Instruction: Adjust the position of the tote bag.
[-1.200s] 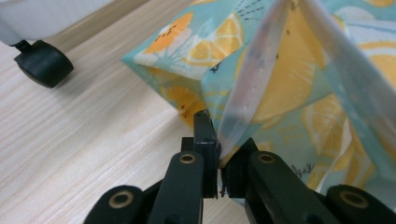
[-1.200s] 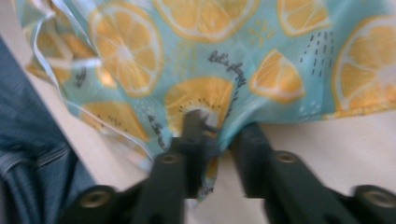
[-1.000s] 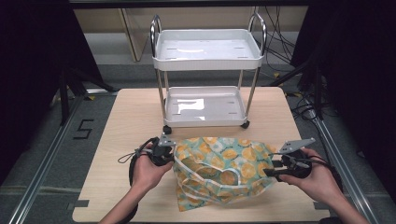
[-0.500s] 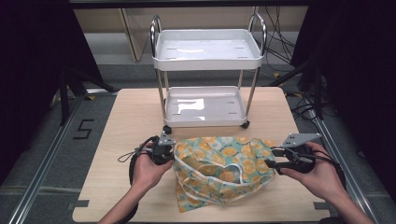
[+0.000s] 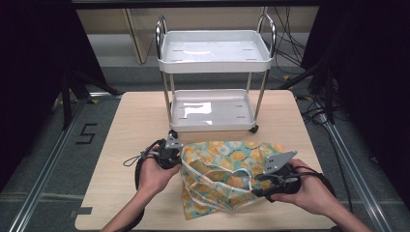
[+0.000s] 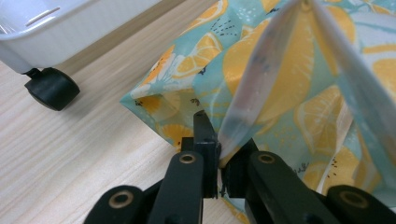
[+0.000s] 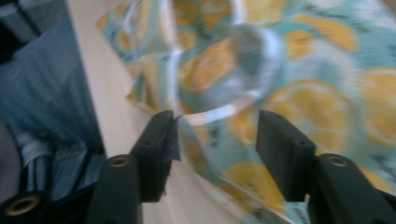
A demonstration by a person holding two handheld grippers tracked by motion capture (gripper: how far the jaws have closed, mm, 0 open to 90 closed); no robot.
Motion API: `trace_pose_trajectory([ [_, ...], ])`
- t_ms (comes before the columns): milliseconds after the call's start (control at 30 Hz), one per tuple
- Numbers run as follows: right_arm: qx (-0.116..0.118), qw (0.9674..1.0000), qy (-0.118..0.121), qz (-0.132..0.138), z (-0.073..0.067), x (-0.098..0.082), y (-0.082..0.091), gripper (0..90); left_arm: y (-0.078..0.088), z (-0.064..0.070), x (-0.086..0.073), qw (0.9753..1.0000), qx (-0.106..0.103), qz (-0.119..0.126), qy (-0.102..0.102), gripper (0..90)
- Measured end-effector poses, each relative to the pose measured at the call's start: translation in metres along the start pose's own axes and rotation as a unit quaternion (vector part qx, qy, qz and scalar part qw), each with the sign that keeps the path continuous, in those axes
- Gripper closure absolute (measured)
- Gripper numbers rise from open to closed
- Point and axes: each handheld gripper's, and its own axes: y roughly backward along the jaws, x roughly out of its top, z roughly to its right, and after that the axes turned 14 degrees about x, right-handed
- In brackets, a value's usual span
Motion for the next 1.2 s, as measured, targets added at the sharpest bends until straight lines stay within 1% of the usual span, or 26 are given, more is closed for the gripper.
trace_pose_trajectory([
  [67,0.004,0.9999,0.009,-0.004,-0.002,0.0,-0.003,43.6,-0.001,0.001,0.0,1.0,0.0,0.001,0.008,86.3],
  [133,0.023,0.9989,0.035,-0.02,-0.004,0.002,-0.008,41.1,-0.001,0.001,0.0,1.0,-0.001,-0.002,0.006,86.3],
  [167,0.023,0.9989,0.035,-0.02,-0.004,0.002,-0.008,41.1,-0.001,0.001,0.0,1.0,-0.001,-0.002,0.006,86.3],
  [200,0.022,0.9981,0.048,-0.032,-0.003,0.001,-0.012,42.2,-0.001,0.001,0.0,1.0,-0.001,-0.002,0.006,86.2],
  [267,0.021,0.9975,0.055,-0.04,-0.003,0.0,-0.015,48.5,-0.001,0.001,0.0,1.0,-0.001,0.0,0.006,86.3],
  [300,0.021,0.9975,0.055,-0.04,-0.003,0.0,-0.015,48.5,-0.001,0.001,0.0,1.0,-0.001,0.002,-0.001,86.3],
  [367,0.017,0.9975,0.052,-0.045,-0.003,-0.001,-0.018,59.7,-0.001,0.001,0.001,1.0,-0.002,0.002,-0.002,86.2],
  [400,0.018,0.9968,0.059,-0.05,-0.002,-0.001,-0.021,72.9,-0.001,0.001,0.001,1.0,0.0,0.002,-0.003,86.2],
  [433,0.018,0.9968,0.059,-0.05,-0.002,-0.001,-0.021,72.9,-0.001,0.001,0.001,1.0,0.0,0.002,-0.003,86.2],
  [467,0.018,0.9972,0.045,-0.057,-0.003,0.0,-0.021,85.8,-0.001,0.001,0.001,1.0,0.0,0.002,-0.003,86.1],
  [500,0.018,0.9972,0.045,-0.057,-0.003,0.0,-0.021,85.8,-0.001,0.001,0.001,1.0,0.0,0.002,-0.003,86.1],
  [533,0.032,0.9966,0.043,-0.062,-0.003,0.002,-0.021,90.0,-0.001,0.001,0.001,1.0,0.0,0.001,-0.005,86.1],
  [600,0.04,0.9956,0.054,-0.065,-0.002,0.004,-0.02,90.0,-0.001,0.002,0.001,1.0,0.0,0.001,-0.005,86.0],
  [633,0.04,0.9956,0.054,-0.065,-0.002,0.004,-0.02,90.0,-0.001,0.002,0.0,1.0,-0.002,-0.001,0.003,86.0],
  [700,0.047,0.9961,0.048,-0.057,-0.002,0.007,-0.016,90.0,-0.001,0.002,0.0,1.0,-0.001,0.003,0.003,86.0],
  [800,0.041,0.9979,0.042,-0.028,0.0,0.015,-0.002,90.0,0.0,0.002,0.001,1.0,-0.002,0.004,0.003,85.9],
  [833,0.041,0.9979,0.042,-0.028,0.0,0.015,-0.002,90.0,0.0,0.001,0.001,1.0,0.0,0.005,-0.001,85.9],
  [933,0.027,0.999,0.031,0.015,0.003,0.021,0.014,90.0,0.0,0.001,0.0,1.0,0.001,0.006,-0.002,85.1],
  [967,0.027,0.999,0.031,0.015,0.003,0.021,0.014,90.0,0.0,0.001,0.0,1.0,0.001,0.006,-0.002,84.8],
  [1000,0.008,0.9984,0.014,0.055,0.007,0.025,0.023,90.0,0.0,0.0,0.0,1.0,0.001,0.006,-0.004,84.7],
  [1033,0.008,0.9984,0.014,0.055,0.007,0.025,0.023,90.0,0.0,0.001,-0.001,1.0,0.001,0.006,-0.004,84.7],
  [1067,-0.016,0.9956,0.005,0.092,0.014,0.029,0.033,90.0,0.0,0.001,-0.001,1.0,0.002,0.007,-0.003,84.2],
  [1100,-0.016,0.9956,0.005,0.092,0.014,0.029,0.033,90.0,0.0,0.001,-0.001,1.0,0.002,0.007,-0.003,83.8],
  [1133,-0.044,0.9907,-0.006,0.128,0.022,0.033,0.042,90.0,0.0,0.002,-0.002,0.9999,0.003,0.01,-0.003,83.3],
  [1167,-0.044,0.9907,-0.006,0.128,0.022,0.033,0.042,90.0,0.0,0.002,-0.002,0.9999,0.003,0.01,-0.003,83.0],
  [1200,-0.055,0.988,-0.014,0.144,0.026,0.035,0.045,90.0,0.001,0.002,-0.001,0.9999,0.004,0.011,-0.011,83.0],
])
